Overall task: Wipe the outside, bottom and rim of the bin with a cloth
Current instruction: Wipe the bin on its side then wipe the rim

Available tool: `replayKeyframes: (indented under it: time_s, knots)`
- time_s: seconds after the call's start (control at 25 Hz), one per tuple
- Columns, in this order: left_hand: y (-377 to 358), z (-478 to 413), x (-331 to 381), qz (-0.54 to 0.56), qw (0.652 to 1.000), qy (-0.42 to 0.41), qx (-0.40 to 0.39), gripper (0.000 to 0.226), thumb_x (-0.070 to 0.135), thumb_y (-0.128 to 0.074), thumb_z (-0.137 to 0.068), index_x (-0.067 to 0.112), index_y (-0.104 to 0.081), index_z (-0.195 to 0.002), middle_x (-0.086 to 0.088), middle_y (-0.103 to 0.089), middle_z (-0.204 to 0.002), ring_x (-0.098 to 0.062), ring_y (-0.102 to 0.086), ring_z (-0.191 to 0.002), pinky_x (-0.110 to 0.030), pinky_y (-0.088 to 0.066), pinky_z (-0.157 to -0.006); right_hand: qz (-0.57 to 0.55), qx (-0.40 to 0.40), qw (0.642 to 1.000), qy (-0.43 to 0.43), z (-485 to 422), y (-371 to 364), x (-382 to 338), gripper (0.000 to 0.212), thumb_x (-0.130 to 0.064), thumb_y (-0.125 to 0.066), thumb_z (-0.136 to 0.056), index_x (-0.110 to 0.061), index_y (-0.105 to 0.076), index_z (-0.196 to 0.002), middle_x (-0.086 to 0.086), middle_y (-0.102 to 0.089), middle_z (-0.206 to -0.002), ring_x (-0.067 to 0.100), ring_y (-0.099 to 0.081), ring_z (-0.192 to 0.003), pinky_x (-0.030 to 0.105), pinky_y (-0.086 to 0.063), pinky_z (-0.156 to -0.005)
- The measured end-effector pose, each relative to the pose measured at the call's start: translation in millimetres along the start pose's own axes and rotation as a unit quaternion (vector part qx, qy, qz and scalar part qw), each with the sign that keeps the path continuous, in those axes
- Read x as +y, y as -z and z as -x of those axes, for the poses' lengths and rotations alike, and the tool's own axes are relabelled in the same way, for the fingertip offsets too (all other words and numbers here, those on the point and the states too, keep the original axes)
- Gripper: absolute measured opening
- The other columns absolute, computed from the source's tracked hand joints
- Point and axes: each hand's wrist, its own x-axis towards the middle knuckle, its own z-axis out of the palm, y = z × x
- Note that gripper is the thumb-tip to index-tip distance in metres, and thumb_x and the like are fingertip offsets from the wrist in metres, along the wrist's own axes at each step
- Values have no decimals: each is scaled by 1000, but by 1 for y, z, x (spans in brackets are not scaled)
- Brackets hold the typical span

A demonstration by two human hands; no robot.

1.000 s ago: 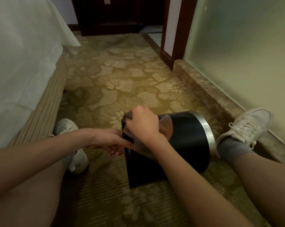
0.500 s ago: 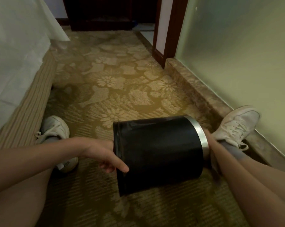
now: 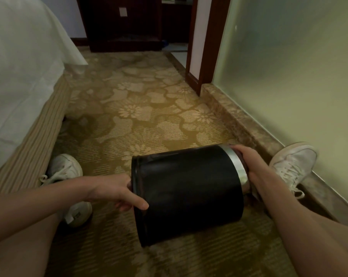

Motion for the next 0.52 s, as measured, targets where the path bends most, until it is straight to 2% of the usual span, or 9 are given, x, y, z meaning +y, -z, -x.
replayKeyframes:
  time_s: [0.08, 0.12, 0.2, 0.28, 0.36, 0.4, 0.44, 0.52]
  knots:
    - [7, -5, -2, -3, 999, -12, 46, 44, 34, -77, -78, -6, -64, -90, -14, -57, -68, -15, -51, -55, -23, -37, -53, 9, 30, 996, 86, -2, -1, -4, 31, -29, -69, -83, -8, -74, -105, 10, -72, -89, 29, -69, -89, 46, -53, -91]
    - [8, -8, -2, -15, 998, -16, 67, 49, 36, -78, -76, -7, -63, -93, -13, -60, -71, -16, -54, -57, -23, -40, -54, -1, 50, 992, 113, -2, -1, -7, 24, -28, -68, -84, -11, -75, -99, 10, -73, -90, 29, -69, -89, 45, -53, -90]
    - [5, -14, -6, -41, 995, -21, 89, 47, 38, -79, -74, 3, -66, -102, -4, -69, -81, -16, -64, -69, -24, -48, -61, -22, 67, 988, 134, 1, -4, -5, 12, -23, -66, -86, -14, -75, -86, 11, -73, -87, 28, -68, -85, 42, -53, -85]
    - [-5, -17, -15, -48, 993, -13, 107, 40, 34, -78, -77, 21, -64, -113, 5, -73, -98, -8, -69, -88, -24, -54, -77, -5, 83, 986, 146, 3, -6, 13, 15, -20, -65, -87, -18, -76, -77, 8, -73, -85, 27, -67, -85, 39, -52, -81]
    - [-15, -20, -23, -76, 990, 0, 118, 41, 40, -77, -76, 29, -64, -113, 11, -73, -101, -2, -68, -92, -30, -55, -86, 16, 108, 981, 161, 4, -7, 30, 20, -21, -63, -88, -23, -76, -72, 7, -73, -78, 25, -67, -81, 39, -52, -78]
    - [-17, -22, -26, -85, 989, 5, 122, 43, 42, -77, -74, 30, -65, -113, 12, -73, -102, -2, -68, -93, -34, -55, -88, 42, 144, 972, 182, 2, -6, 32, 21, -22, -61, -88, -21, -73, -71, 7, -70, -72, 25, -65, -75, 39, -50, -74]
    - [-19, -24, -28, -81, 989, 4, 122, 46, 43, -78, -74, 30, -64, -116, 12, -72, -106, -2, -67, -96, -34, -54, -90, 100, 197, 952, 212, 3, -5, 27, 22, -26, -58, -88, -17, -68, -71, 6, -65, -69, 26, -61, -72, 38, -46, -70]
    - [-21, -25, -31, -69, 990, -7, 120, 53, 41, -79, -73, 31, -61, -122, 13, -69, -115, 0, -64, -104, -32, -52, -94, 277, 309, 860, 298, 17, -11, -1, 22, -32, -53, -91, -16, -55, -77, 0, -58, -76, 24, -54, -74, 35, -37, -69]
